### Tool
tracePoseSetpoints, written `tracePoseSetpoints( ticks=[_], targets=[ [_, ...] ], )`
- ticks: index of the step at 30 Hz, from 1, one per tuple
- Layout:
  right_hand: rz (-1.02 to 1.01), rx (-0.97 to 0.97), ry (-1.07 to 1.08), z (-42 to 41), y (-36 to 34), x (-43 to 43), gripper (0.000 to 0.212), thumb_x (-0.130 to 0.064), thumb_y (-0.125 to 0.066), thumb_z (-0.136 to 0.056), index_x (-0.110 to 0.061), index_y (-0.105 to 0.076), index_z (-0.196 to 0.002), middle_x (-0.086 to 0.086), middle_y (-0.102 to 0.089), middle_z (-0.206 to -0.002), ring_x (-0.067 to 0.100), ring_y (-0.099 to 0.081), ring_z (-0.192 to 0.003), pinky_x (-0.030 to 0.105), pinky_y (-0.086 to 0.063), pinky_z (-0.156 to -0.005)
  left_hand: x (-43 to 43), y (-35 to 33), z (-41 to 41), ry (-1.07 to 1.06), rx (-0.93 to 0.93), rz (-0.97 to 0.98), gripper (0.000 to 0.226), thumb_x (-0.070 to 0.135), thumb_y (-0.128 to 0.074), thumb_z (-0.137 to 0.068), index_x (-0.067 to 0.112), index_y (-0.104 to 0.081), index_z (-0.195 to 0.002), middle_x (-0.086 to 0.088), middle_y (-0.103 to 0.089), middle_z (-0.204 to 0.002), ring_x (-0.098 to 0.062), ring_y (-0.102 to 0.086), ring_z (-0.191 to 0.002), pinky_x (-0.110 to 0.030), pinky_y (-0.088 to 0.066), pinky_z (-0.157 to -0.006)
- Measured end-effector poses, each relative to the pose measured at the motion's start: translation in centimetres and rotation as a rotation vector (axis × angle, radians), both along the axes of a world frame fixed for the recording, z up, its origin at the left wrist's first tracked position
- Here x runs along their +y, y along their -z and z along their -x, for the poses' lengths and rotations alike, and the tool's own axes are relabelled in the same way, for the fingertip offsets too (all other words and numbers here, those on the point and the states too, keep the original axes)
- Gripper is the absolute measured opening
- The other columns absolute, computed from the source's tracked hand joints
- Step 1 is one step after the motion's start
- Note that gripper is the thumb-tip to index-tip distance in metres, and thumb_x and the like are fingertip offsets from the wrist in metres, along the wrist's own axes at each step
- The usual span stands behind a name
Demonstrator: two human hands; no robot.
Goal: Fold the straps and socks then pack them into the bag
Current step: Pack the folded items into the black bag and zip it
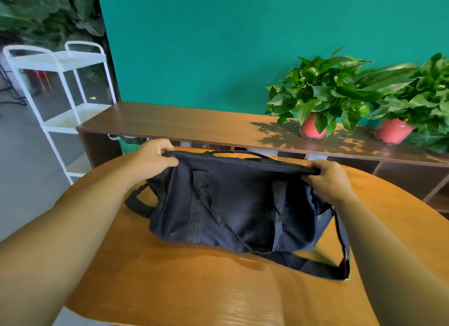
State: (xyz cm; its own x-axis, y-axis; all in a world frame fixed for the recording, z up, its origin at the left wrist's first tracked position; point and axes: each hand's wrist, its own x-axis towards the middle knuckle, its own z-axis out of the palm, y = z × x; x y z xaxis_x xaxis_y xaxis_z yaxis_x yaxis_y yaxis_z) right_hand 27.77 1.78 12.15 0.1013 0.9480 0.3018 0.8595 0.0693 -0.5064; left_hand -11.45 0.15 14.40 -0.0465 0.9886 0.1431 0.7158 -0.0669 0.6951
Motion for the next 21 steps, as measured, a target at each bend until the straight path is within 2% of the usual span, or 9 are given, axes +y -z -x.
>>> tracePoseSetpoints(
  ticks=[5,9,12,15,21],
  targets=[
    [-0.007,0.089,-0.041,1.0,-0.4,4.9,0.026,-0.008,-0.072,-0.075,-0.022,-0.054,-0.063,0.004,-0.060,-0.067,0.024,-0.056,-0.074,0.038,-0.046,-0.069,4.6,-0.6,0.8,-0.027,-0.026,0.026,0.007,0.013,-0.066,-0.085,0.010,-0.061,-0.082,-0.009,-0.059,-0.077,-0.023,-0.053,-0.073,-0.032,-0.037,-0.064],
    [0.021,0.147,-0.090,1.8,-1.4,9.0,0.037,-0.002,-0.071,-0.075,-0.021,-0.045,-0.056,-0.005,-0.047,-0.055,0.020,-0.044,-0.064,0.035,-0.036,-0.060,9.0,-1.5,1.7,-0.042,-0.055,0.076,0.008,0.013,-0.066,-0.084,0.007,-0.060,-0.081,-0.011,-0.056,-0.074,-0.023,-0.051,-0.070,-0.032,-0.035,-0.063],
    [0.047,0.191,-0.108,2.4,-2.8,11.6,0.034,0.001,-0.070,-0.075,-0.020,-0.050,-0.058,-0.003,-0.050,-0.058,0.017,-0.044,-0.062,0.032,-0.035,-0.061,11.9,-2.6,2.3,-0.051,-0.081,0.088,0.009,0.012,-0.066,-0.083,0.006,-0.060,-0.080,-0.013,-0.057,-0.077,-0.024,-0.052,-0.072,-0.033,-0.036,-0.066],
    [0.081,0.182,-0.096,2.9,-4.5,13.6,0.032,0.000,-0.072,-0.074,-0.020,-0.052,-0.060,0.003,-0.053,-0.062,0.019,-0.047,-0.066,0.033,-0.036,-0.062,13.5,-4.2,2.6,-0.061,-0.104,0.121,0.011,0.011,-0.067,-0.081,0.008,-0.058,-0.076,-0.009,-0.054,-0.072,-0.023,-0.050,-0.068,-0.032,-0.034,-0.063],
    [0.156,0.158,-0.060,4.4,-11.1,16.5,0.015,-0.003,-0.072,-0.075,-0.006,-0.059,-0.070,0.011,-0.058,-0.069,0.022,-0.051,-0.069,0.034,-0.040,-0.064,15.6,-9.7,4.3,-0.080,-0.130,0.169,0.016,0.011,-0.070,-0.080,0.013,-0.057,-0.071,-0.009,-0.055,-0.071,-0.023,-0.049,-0.067,-0.032,-0.034,-0.063]
  ],
)
